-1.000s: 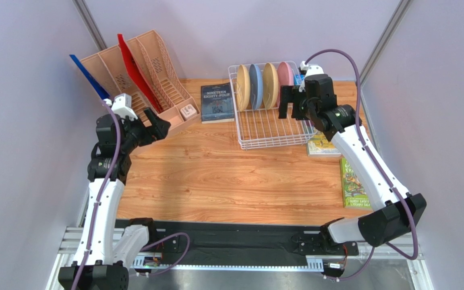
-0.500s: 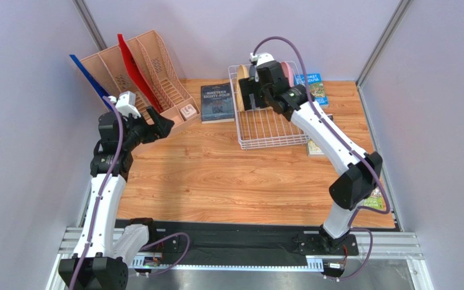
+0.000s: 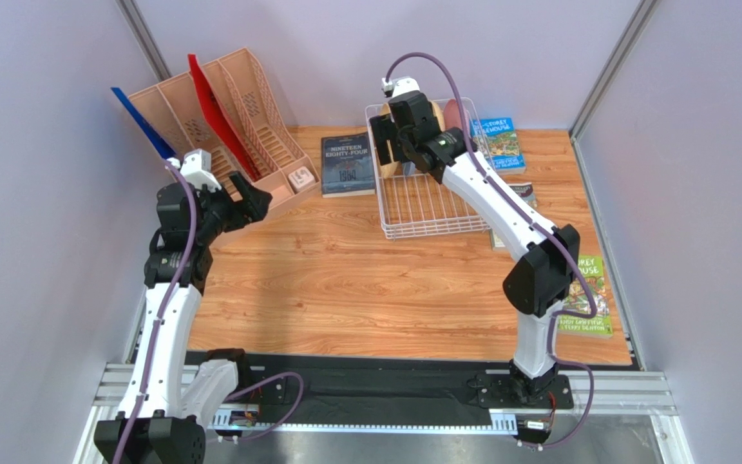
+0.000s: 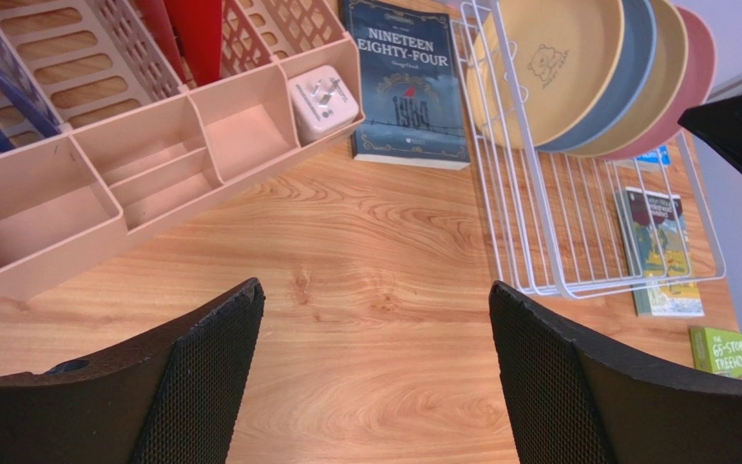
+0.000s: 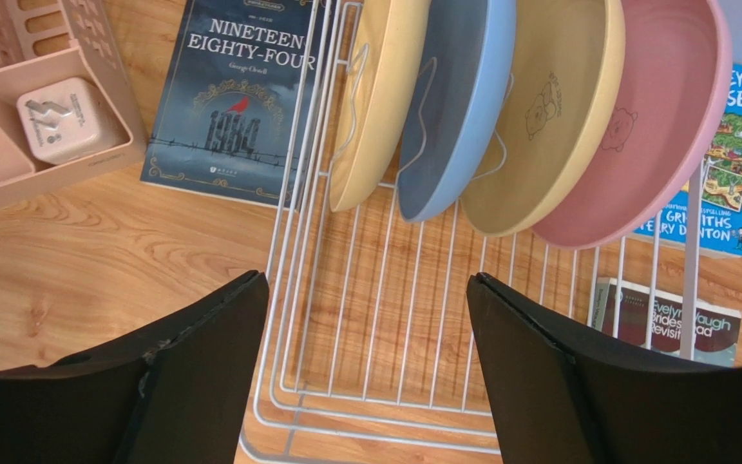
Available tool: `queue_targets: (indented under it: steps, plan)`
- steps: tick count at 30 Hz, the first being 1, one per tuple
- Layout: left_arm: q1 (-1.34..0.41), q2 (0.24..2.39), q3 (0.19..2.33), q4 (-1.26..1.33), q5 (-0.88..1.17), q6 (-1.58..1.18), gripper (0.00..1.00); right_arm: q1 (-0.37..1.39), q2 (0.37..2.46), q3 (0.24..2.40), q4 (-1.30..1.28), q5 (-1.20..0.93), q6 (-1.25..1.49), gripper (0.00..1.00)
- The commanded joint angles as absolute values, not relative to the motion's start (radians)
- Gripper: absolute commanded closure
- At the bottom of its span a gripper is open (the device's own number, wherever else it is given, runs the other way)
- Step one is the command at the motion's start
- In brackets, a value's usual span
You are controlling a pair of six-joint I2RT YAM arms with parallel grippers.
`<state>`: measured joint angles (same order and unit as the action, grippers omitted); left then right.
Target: Unload the plates from the dish rack
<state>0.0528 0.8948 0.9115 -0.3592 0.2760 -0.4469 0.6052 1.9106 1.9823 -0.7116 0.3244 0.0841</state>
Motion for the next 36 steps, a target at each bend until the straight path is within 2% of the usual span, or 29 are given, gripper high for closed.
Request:
queue_targets:
  steps: [1, 4, 6, 10, 12, 16, 17, 20, 22, 23, 25, 26, 29, 36]
  plan:
    - [0.052, 0.887, 0.897, -0.341, 0.245, -0.466, 0.09, 0.62, 2.006, 2.1, -0.663, 0.416, 0.038, 0.22]
    - [0.051, 0.896, 0.894, -0.339, 0.245, -0.469, 0.09, 0.623, 2.093, 2.189, -0.666, 0.457, 0.012, 0.26]
    - [0.052, 0.897, 0.891, -0.337, 0.247, -0.474, 0.09, 0.621, 2.134, 2.251, -0.657, 0.488, 0.005, 0.33]
    - [0.051, 0.903, 0.884, -0.333, 0.239, -0.479, 0.09, 0.621, 2.235, 2.336, -0.626, 0.579, -0.051, 0.35]
    - [0.051, 0.907, 0.884, -0.334, 0.241, -0.479, 0.09, 0.621, 2.275, 2.339, -0.598, 0.621, -0.061, 0.4]
    - [0.052, 0.911, 0.882, -0.331, 0.244, -0.479, 0.09, 0.618, 2.322, 2.342, -0.532, 0.681, -0.089, 0.44]
    - [0.051, 0.913, 0.882, -0.331, 0.244, -0.477, 0.09, 0.618, 2.33, 2.341, -0.525, 0.684, -0.089, 0.53]
    - [0.051, 0.913, 0.877, -0.328, 0.241, -0.48, 0.09, 0.62, 2.352, 2.347, -0.511, 0.689, -0.098, 0.59]
    - [0.052, 0.917, 0.876, -0.328, 0.239, -0.479, 0.09, 0.62, 2.37, 2.353, -0.508, 0.689, -0.103, 0.67]
    - [0.051, 0.919, 0.876, -0.328, 0.239, -0.479, 0.09, 0.623, 2.375, 2.353, -0.503, 0.689, -0.11, 0.76]
    - [0.051, 0.922, 0.871, -0.328, 0.233, -0.48, 0.09, 0.627, 2.379, 2.353, -0.486, 0.69, -0.121, 0.84]
    - [0.051, 0.925, 0.871, -0.327, 0.232, -0.48, 0.09, 0.637, 2.381, 2.353, -0.48, 0.696, -0.135, 0.92]
    - [0.051, 0.93, 0.868, -0.328, 0.226, -0.48, 0.09, 0.663, 2.393, 2.352, -0.417, 0.788, -0.202, 1.0]
    - [0.052, 0.945, 0.868, -0.339, 0.216, -0.476, 0.1, 0.706, 2.434, 2.344, -0.126, 1.125, -0.426, 1.0]
